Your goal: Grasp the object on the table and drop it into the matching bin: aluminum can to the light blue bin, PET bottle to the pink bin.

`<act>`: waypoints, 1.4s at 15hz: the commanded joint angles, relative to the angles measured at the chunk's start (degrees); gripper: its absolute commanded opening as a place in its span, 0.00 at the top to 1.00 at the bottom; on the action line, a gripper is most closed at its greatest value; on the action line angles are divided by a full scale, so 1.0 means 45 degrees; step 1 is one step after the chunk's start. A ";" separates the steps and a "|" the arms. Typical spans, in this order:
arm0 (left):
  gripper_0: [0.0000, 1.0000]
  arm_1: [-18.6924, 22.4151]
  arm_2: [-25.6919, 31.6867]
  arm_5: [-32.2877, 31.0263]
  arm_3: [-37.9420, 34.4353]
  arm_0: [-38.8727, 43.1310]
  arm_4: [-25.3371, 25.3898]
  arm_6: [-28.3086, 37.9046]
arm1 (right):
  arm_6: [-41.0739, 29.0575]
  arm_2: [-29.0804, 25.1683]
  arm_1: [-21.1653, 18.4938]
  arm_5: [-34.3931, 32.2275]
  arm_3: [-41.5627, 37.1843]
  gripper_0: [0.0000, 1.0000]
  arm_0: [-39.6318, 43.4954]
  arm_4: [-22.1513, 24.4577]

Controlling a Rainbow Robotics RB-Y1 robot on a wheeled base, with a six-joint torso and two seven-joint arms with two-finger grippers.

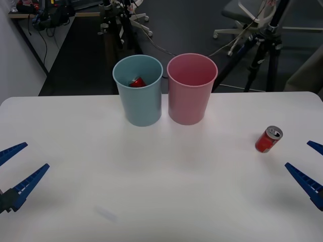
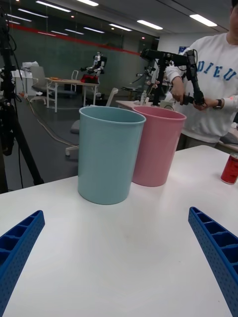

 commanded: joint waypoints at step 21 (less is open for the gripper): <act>0.00 0.0000 0.0000 0.0000 0.0000 0.0000 0.0000 0.0000 | 0.7363 0.3014 0.0697 0.5614 0.1893 0.00 0.1395 -0.3824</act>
